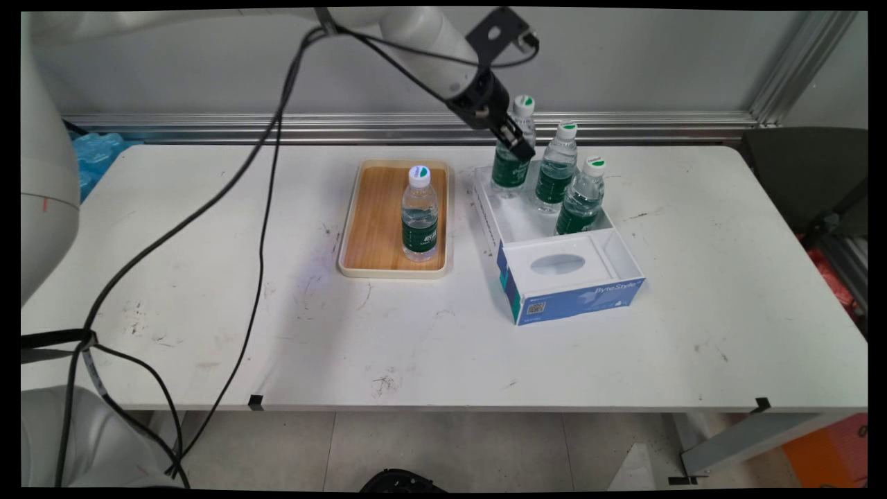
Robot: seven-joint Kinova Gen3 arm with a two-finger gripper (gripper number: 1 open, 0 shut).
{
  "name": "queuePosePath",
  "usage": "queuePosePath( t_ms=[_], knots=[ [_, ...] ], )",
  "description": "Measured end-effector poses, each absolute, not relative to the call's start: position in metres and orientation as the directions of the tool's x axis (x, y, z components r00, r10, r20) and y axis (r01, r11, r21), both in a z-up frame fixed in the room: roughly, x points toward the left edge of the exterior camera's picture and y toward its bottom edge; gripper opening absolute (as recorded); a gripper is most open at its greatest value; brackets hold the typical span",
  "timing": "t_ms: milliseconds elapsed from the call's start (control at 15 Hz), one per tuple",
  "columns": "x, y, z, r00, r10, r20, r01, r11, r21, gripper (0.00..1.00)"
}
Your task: Place the picked object on the tray
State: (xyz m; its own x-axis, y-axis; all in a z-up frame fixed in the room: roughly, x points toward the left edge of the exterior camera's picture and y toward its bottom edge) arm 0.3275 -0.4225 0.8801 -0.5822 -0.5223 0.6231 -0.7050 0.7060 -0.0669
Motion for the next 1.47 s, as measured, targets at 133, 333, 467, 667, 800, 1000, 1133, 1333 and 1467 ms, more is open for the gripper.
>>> queuePosePath(
  t_ms=[133, 333, 467, 667, 800, 1000, 1133, 1333, 1467],
  knots=[
    [0.332, -0.416, 0.903, -0.580, -0.517, 0.629, -0.705, 0.706, -0.070, 0.00],
    [0.343, -0.406, 0.942, -0.578, -0.511, 0.636, -0.707, 0.703, -0.078, 0.00],
    [0.352, -0.399, 0.965, -0.577, -0.512, 0.637, -0.712, 0.697, -0.086, 0.00],
    [0.371, -0.391, 0.996, -0.579, -0.517, 0.631, -0.724, 0.682, -0.106, 0.00],
    [0.384, -0.389, 1.008, -0.575, -0.525, 0.628, -0.735, 0.668, -0.115, 0.00],
    [0.403, -0.387, 1.020, -0.569, -0.539, 0.621, -0.751, 0.649, -0.124, 0.00],
    [0.418, -0.386, 1.025, -0.566, -0.550, 0.615, -0.760, 0.637, -0.129, 0.00],
    [0.435, -0.390, 1.026, -0.562, -0.555, 0.614, -0.768, 0.626, -0.136, 0.00],
    [0.443, -0.394, 1.022, -0.561, -0.554, 0.615, -0.768, 0.625, -0.138, 0.00]
  ],
)
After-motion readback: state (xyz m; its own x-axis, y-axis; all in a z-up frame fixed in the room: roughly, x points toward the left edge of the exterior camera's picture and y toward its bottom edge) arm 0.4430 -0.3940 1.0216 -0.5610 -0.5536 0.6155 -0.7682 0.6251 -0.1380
